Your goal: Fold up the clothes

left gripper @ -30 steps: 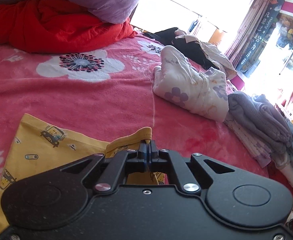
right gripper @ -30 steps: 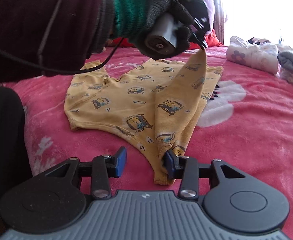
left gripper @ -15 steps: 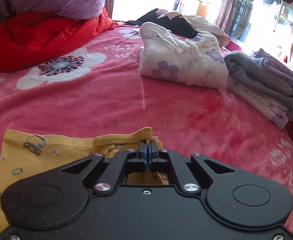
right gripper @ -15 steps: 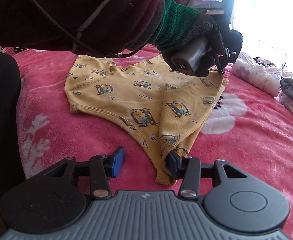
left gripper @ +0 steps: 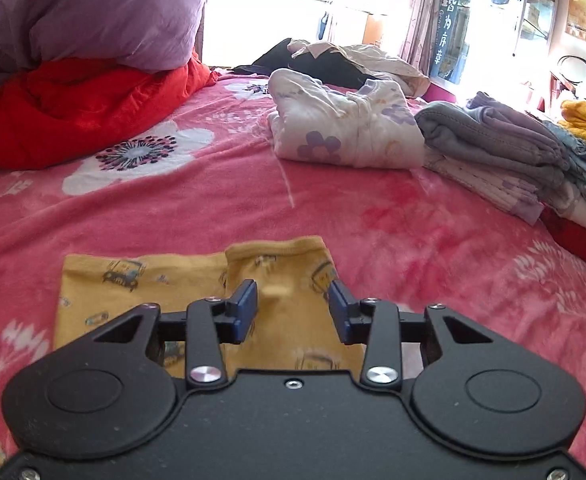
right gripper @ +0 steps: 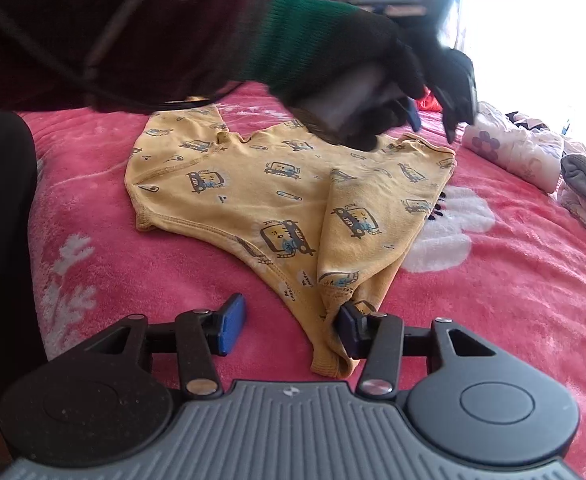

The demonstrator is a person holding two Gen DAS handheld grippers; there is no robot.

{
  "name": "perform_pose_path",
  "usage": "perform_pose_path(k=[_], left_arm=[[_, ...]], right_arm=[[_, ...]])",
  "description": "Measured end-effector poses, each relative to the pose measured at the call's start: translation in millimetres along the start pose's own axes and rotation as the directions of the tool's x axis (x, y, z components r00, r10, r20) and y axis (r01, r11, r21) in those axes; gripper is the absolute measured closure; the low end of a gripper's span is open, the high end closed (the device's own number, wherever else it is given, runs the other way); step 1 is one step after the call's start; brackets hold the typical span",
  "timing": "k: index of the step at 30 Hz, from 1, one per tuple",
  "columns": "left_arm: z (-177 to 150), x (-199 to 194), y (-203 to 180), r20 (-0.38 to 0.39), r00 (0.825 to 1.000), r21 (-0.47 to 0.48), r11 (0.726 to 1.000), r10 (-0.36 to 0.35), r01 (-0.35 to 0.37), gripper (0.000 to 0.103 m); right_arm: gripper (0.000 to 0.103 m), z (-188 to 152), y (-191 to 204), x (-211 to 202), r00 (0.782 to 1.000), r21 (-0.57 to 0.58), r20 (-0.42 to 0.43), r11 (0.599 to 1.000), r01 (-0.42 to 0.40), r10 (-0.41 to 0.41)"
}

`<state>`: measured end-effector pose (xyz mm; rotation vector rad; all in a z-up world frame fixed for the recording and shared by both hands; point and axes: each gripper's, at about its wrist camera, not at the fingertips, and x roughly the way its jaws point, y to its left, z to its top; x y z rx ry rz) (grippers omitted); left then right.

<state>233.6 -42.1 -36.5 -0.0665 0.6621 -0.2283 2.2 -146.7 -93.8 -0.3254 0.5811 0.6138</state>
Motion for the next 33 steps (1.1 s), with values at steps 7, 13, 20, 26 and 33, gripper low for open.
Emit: perform_pose_path(k=[7,13,20,26,33], left_arm=[[-65.0,-61.9,-6.6,-0.042,0.996,0.043,0.996,-0.073,0.074,0.066],[-100.5,-83.8,-14.7,-0.071,0.989,0.092,0.986,-0.132,0.138,0.079],[-132.1,-89.0,-30.7,-0.118,0.981,0.270,0.946,-0.154,0.181,0.084],[-120.0,-111.0,-18.1,-0.076,0.981,0.202,0.961,-0.178,0.190,0.084],[-112.1,-140.4,35.7,-0.023,0.982,-0.071,0.980,-0.188,0.186,0.058]], right_arm=[[0.041,2.4,-1.1,-9.0,1.000,0.016,0.006,1.000,0.024,-0.024],[0.036,-3.6,3.5,-22.8,0.999,0.004,0.002,0.999,0.046,-0.046],[0.039,-8.3,-5.8,-57.2,0.999,0.051,-0.008,0.998,0.047,-0.047],[0.090,-9.1,-44.2,-55.7,0.999,0.270,-0.003,0.962,0.046,-0.047],[0.094,14.4,-36.5,-43.2,0.985,0.241,0.132,0.967,0.080,-0.115]])
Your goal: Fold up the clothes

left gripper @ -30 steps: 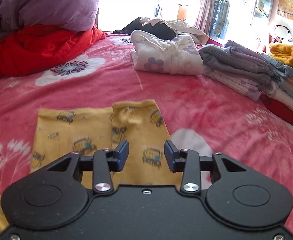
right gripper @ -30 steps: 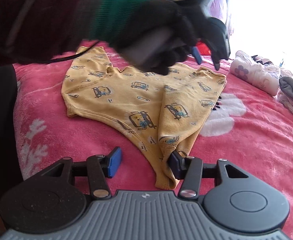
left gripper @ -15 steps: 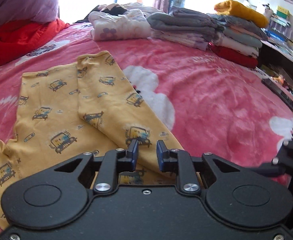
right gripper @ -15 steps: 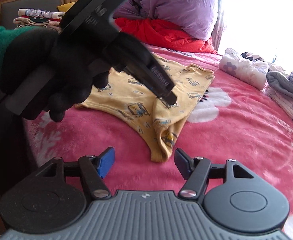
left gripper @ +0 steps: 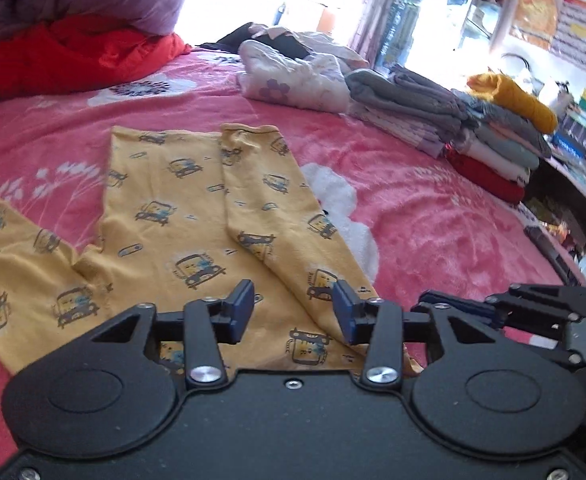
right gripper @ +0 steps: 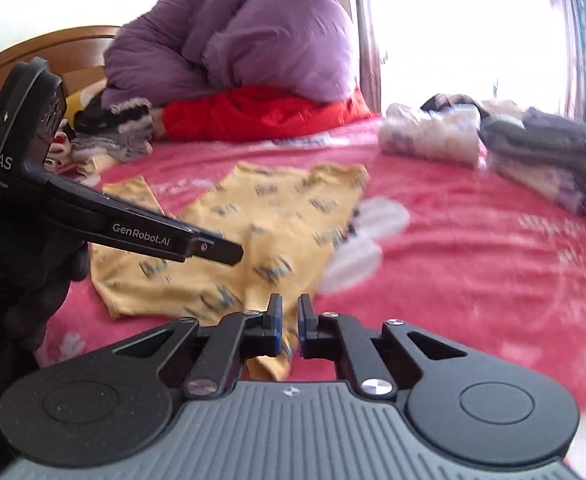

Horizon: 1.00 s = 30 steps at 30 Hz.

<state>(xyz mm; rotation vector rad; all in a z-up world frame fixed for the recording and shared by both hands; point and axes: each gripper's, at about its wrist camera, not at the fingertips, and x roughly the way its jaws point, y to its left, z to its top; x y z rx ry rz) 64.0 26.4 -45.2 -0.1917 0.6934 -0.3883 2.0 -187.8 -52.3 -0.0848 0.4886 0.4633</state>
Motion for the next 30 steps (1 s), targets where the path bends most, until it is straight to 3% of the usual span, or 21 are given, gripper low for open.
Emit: perform_pose_path(k=[2,5,6,9,15,17,21,23,25,27,30], left_arm=[[-0.4,-7.6,17.1,0.004,1.000,-0.079,0.997,-0.007,0.007,0.058],[-2.1,-18.0,43.6,0.024,1.000,-0.179,0.984,0.010,-0.005,0.058],[-2.2,-21.2,53.1,0.031,0.999,-0.213,0.977,0.020,-0.013,0.056],[-2.8,-29.0,82.3,0.052,0.998,-0.327,0.945,0.046,-0.027,0.043],[1.9,-42.2,122.3,0.080,0.984,-0.437,0.893,0.159,-0.109,0.041],[4.1,-47.5,136.3,0.086,0.974,-0.483,0.864,0.210,-0.144,0.040],[-6.0,-54.9,180.6,0.025,0.945,-0.635,0.736,0.326,-0.237,0.040],[-12.9,-60.2,201.1,0.020,0.939,-0.709,0.668,0.342,-0.228,0.044],[-14.0,-65.6,213.0,0.049,0.935,-0.752,0.629,0.351,-0.197,0.044],[-9.9,-67.3,222.7,0.060,0.916,-0.754,0.619,0.398,-0.220,0.046],[-6.5,-61.8,243.1,0.077,0.903,-0.777,0.593,0.422,-0.210,0.053]], right_arm=[[0.094,1.9,7.5,16.5,1.000,-0.034,-0.010,0.999,0.001,-0.001],[0.094,-10.5,9.5,51.9,0.984,-0.005,-0.177,1.000,0.028,-0.029],[0.094,-12.1,9.5,55.9,0.981,0.004,-0.194,0.999,0.032,-0.031],[0.094,-10.1,9.1,47.8,0.986,0.025,-0.167,0.999,0.033,-0.028],[0.092,3.0,12.4,10.8,0.998,0.029,-0.042,0.998,0.053,-0.052],[0.092,7.9,18.0,4.1,0.999,-0.006,0.001,0.999,0.038,-0.038],[0.092,4.9,43.5,9.4,1.000,-0.128,-0.010,0.992,-0.002,0.001],[0.092,-0.4,61.7,14.1,0.999,-0.208,-0.028,0.978,-0.033,0.027],[0.090,-5.5,78.9,16.9,0.997,-0.269,-0.045,0.960,-0.073,0.063],[0.087,-8.3,90.1,19.1,0.995,-0.309,-0.050,0.946,-0.102,0.090],[0.085,-8.5,97.5,17.9,0.993,-0.320,-0.038,0.940,-0.118,0.112]])
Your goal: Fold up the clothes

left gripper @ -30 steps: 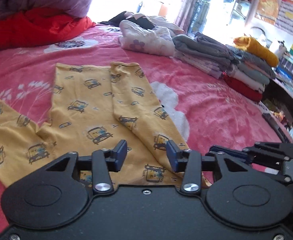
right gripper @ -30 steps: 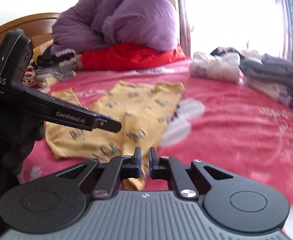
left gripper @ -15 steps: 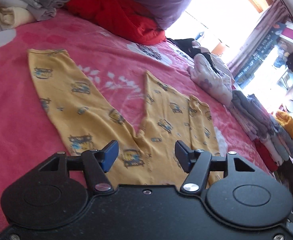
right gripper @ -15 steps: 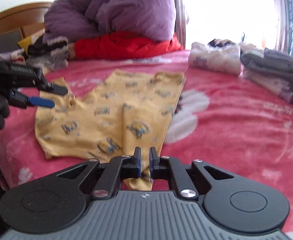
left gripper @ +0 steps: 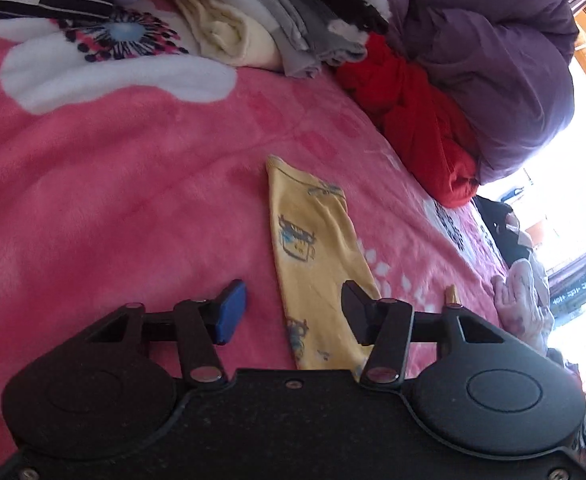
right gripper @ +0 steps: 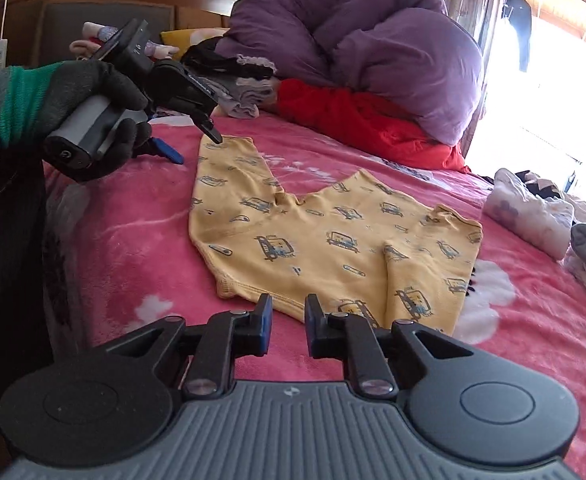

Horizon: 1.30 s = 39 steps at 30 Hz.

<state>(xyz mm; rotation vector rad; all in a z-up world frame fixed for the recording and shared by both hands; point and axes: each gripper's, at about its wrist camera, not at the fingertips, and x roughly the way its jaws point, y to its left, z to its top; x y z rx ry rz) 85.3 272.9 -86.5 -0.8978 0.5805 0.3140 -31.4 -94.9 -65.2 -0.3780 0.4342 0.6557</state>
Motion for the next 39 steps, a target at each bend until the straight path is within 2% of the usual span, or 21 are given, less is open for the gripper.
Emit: perform_pose_path(k=[5,7,10,11,12,15,18,20,23,25,28,30,34,37,39], left_arm=[[18.8,19.5,1.5,0.013,1.000,-0.011,1.000,-0.022,0.022,0.058],[26.4,30.6,-0.1,0.016,1.000,-0.016,1.000,-0.021,0.021,0.064],[32.1,40.6,-2.9,0.021,1.000,-0.001,1.000,0.007,-0.007,0.086],[31.5,39.6,-5.7,0.028,1.000,0.007,1.000,0.003,-0.003,0.099],[31.0,38.5,-8.4,0.034,0.999,0.015,1.000,-0.001,0.001,0.102],[24.8,28.8,-34.9,0.078,0.995,0.124,0.991,-0.064,0.054,0.103],[13.0,16.3,-68.7,0.105,0.984,0.254,0.961,-0.143,0.112,0.103],[2.2,8.9,-91.3,0.111,0.976,0.333,0.933,-0.185,0.139,0.103],[-19.5,-1.6,-124.5,0.108,0.968,0.443,0.883,-0.226,0.157,0.103],[-34.8,-7.7,-145.7,0.098,0.963,0.498,0.850,-0.250,0.170,0.103],[-60.5,-11.2,-179.5,0.065,0.957,0.549,0.811,-0.284,0.203,0.103],[-83.1,-12.4,-203.8,0.038,0.953,0.593,0.775,-0.300,0.220,0.103],[-136.8,-8.2,-253.7,-0.034,0.945,0.656,0.706,-0.325,0.267,0.103],[-190.5,-1.7,-293.9,-0.102,0.935,0.712,0.632,-0.339,0.306,0.103],[-235.1,8.5,-317.8,-0.186,0.922,0.752,0.554,-0.339,0.356,0.103]], right_arm=[[0.083,0.4,-22.2,-2.9,0.999,0.120,0.021,0.992,0.024,-0.027],[0.083,-1.6,-36.5,-1.8,0.999,0.192,0.013,0.981,0.031,-0.034],[0.083,-5.9,-53.0,-0.1,0.999,0.270,0.007,0.962,0.045,-0.049],[0.083,-7.0,-57.6,0.3,0.998,0.288,0.007,0.956,0.051,-0.055],[0.083,-8.0,-61.8,0.8,0.998,0.304,0.009,0.951,0.055,-0.060],[0.082,-9.1,-75.3,3.4,0.998,0.359,0.014,0.931,0.060,-0.069],[0.082,-11.1,-90.9,5.7,0.996,0.421,0.014,0.904,0.072,-0.086],[0.082,-13.8,-104.5,7.0,0.996,0.486,0.011,0.870,0.077,-0.094],[0.082,-23.8,-128.4,6.1,0.996,0.611,0.006,0.789,0.069,-0.092],[0.080,-33.4,-145.1,5.2,0.997,0.696,0.009,0.716,0.052,-0.081],[0.078,-51.3,-166.9,5.9,0.998,0.809,0.030,0.587,0.004,-0.048],[0.074,-64.9,-180.7,7.0,0.998,0.876,0.057,0.481,-0.044,-0.013],[0.074,-86.7,-200.9,1.5,0.992,0.949,0.126,0.292,-0.119,-0.006],[0.074,-100.6,-215.3,-8.0,0.985,0.969,0.169,0.191,-0.157,-0.045],[0.073,-108.4,-224.5,-15.1,0.980,0.975,0.184,0.140,-0.171,-0.080]])
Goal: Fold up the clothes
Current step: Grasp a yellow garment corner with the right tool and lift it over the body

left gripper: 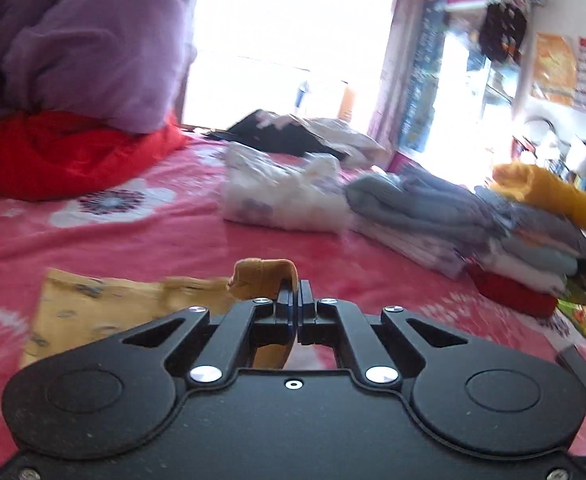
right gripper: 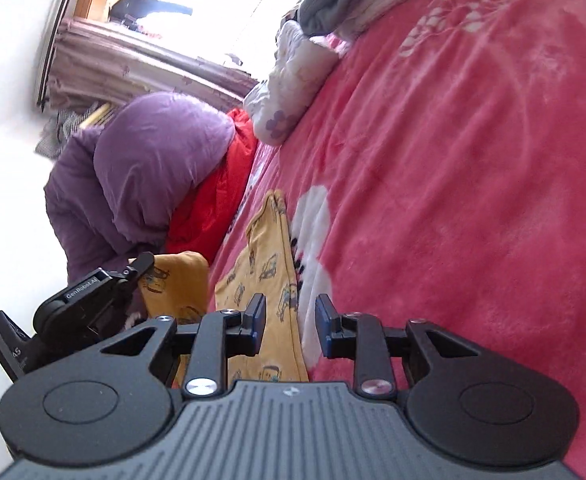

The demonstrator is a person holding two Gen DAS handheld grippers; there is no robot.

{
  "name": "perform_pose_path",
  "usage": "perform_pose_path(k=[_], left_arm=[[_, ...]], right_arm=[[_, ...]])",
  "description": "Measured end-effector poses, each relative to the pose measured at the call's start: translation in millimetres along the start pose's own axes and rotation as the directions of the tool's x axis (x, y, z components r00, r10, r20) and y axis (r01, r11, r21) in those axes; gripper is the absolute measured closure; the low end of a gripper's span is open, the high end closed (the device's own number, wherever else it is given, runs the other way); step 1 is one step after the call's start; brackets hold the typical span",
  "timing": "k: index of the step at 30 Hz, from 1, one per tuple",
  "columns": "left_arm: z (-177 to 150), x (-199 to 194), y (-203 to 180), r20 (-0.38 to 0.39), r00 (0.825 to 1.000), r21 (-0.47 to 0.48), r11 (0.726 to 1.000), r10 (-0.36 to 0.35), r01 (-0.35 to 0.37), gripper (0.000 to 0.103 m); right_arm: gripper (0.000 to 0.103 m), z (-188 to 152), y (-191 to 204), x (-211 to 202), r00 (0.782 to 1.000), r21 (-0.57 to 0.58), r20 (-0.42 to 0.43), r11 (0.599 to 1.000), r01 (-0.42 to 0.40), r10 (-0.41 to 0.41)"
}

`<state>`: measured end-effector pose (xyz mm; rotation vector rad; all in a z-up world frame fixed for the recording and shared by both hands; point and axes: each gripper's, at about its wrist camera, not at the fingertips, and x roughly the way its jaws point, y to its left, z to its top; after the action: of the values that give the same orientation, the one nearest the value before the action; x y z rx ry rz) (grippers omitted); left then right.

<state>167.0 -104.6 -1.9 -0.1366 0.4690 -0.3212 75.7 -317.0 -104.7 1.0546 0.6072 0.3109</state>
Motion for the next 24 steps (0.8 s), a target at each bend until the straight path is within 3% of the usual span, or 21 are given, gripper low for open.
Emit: perform_pose_path(k=[1,2,3,4,5,6,10,12,15,19,21,24], left_arm=[[-10.2,16.5,-19.6,-0.094,0.993,0.049,0.996,-0.076,0.081,0.101],[-20.4,33.0,-39.2,-0.190,0.971,0.091,0.982,-0.145,0.165,0.078],[-32.3,40.5,-54.6,-0.260,0.952,0.127,0.972,-0.161,0.199,0.078],[-37.4,36.2,-60.0,-0.240,0.961,0.153,0.972,-0.139,0.179,0.078],[-39.6,28.1,-57.3,-0.233,0.962,0.163,0.969,-0.144,0.185,0.066],[-41.8,20.0,-54.6,-0.226,0.963,0.174,0.966,-0.149,0.191,0.062],[-36.0,-23.6,-5.8,-0.191,0.979,0.136,0.986,-0.064,0.091,0.063],[-28.8,-47.6,35.9,-0.179,0.984,0.056,0.998,-0.005,0.015,0.062],[-24.8,-82.9,90.5,-0.163,0.982,-0.027,0.995,0.092,-0.097,0.059],[-39.8,-126.9,120.3,-0.174,0.975,-0.072,0.986,0.136,-0.150,0.053],[-56.0,-139.8,112.9,-0.204,0.972,-0.010,0.992,0.121,-0.126,0.050],[-84.4,-146.2,80.3,-0.227,0.965,0.213,0.973,0.132,-0.083,0.050]], right_arm=[[0.073,4.6,-2.6,-4.5,1.000,0.010,0.023,1.000,0.004,-0.004],[0.071,9.0,-5.5,-8.7,0.999,0.019,0.046,1.000,0.012,-0.013],[0.069,13.3,-8.7,-12.7,0.997,0.029,0.067,0.999,0.021,-0.023],[0.066,17.1,-12.9,-16.4,0.996,0.045,0.087,0.998,0.034,-0.038],[0.069,20.6,-18.7,-18.8,0.993,0.069,0.099,0.996,0.053,-0.060],[0.066,24.1,-25.1,-20.3,0.991,0.096,0.109,0.993,0.074,-0.084],[0.065,31.3,-37.4,-23.2,0.980,0.132,0.121,0.981,0.144,-0.160],[0.064,33.0,-35.7,-16.7,0.980,0.103,0.102,0.982,0.161,-0.172],[0.059,36.5,-27.7,-6.5,0.979,0.033,0.084,0.982,0.184,-0.186],[0.053,43.0,-15.5,11.1,0.973,-0.060,0.076,0.973,0.222,-0.218],[0.050,47.0,-14.9,24.3,0.973,-0.076,0.070,0.971,0.225,-0.220],[0.049,48.8,-13.2,35.7,0.972,-0.109,0.077,0.967,0.229,-0.221]])
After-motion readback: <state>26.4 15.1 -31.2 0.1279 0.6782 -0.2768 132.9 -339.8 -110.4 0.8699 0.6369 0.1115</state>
